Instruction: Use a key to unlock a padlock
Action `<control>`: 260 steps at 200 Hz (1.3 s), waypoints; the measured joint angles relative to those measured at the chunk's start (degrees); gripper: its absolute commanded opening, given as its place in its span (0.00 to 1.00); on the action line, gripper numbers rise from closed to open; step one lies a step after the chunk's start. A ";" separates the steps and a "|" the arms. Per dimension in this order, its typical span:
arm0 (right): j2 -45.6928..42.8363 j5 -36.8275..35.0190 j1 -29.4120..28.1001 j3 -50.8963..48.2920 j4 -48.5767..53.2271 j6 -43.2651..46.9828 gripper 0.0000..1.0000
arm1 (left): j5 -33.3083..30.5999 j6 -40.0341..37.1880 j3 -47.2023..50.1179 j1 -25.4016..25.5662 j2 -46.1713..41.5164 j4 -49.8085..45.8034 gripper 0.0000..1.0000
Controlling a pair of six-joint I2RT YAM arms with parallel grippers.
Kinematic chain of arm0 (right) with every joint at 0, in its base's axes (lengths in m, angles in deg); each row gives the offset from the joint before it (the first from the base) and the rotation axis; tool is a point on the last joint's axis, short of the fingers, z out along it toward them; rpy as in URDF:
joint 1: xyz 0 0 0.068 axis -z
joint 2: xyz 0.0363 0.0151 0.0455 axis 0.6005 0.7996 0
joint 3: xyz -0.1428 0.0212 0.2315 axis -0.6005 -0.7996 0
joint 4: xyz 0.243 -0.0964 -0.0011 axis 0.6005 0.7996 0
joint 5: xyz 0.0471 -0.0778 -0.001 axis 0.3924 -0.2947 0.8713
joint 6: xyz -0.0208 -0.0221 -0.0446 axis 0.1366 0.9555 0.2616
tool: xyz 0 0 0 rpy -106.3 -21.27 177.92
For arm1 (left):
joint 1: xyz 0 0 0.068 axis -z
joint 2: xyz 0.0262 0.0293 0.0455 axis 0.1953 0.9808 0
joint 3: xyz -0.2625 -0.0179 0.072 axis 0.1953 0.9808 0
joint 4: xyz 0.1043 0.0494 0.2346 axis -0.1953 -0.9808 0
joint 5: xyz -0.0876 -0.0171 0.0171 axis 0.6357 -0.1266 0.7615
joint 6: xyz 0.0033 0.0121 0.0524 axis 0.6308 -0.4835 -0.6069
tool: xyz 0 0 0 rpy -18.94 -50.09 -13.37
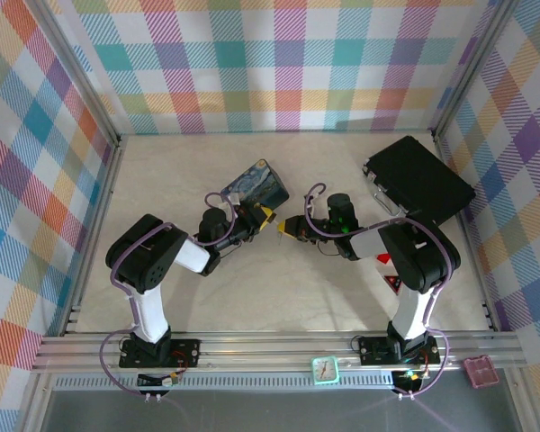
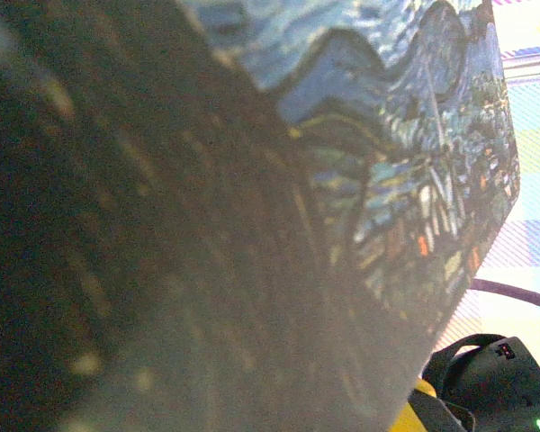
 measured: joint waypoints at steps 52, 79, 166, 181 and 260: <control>0.72 0.00 0.00 0.00 -1.79 -0.70 0.00 | -0.09 0.22 0.00 0.39 0.00 0.02 0.00; 0.85 0.09 0.37 0.04 -1.92 -2.38 0.00 | -1.14 1.22 0.28 0.92 0.00 0.33 0.00; 2.89 7.58 2.97 5.14 2.60 -9.94 0.00 | -3.32 4.50 1.01 2.84 -1.46 -0.35 0.00; 2.84 7.93 3.06 5.66 3.91 -9.44 0.00 | -3.50 4.52 0.90 2.84 -2.29 -1.79 0.00; 3.69 7.56 2.91 3.82 -6.03 -25.86 0.00 | -4.17 0.57 -0.15 2.82 -4.94 -5.64 0.00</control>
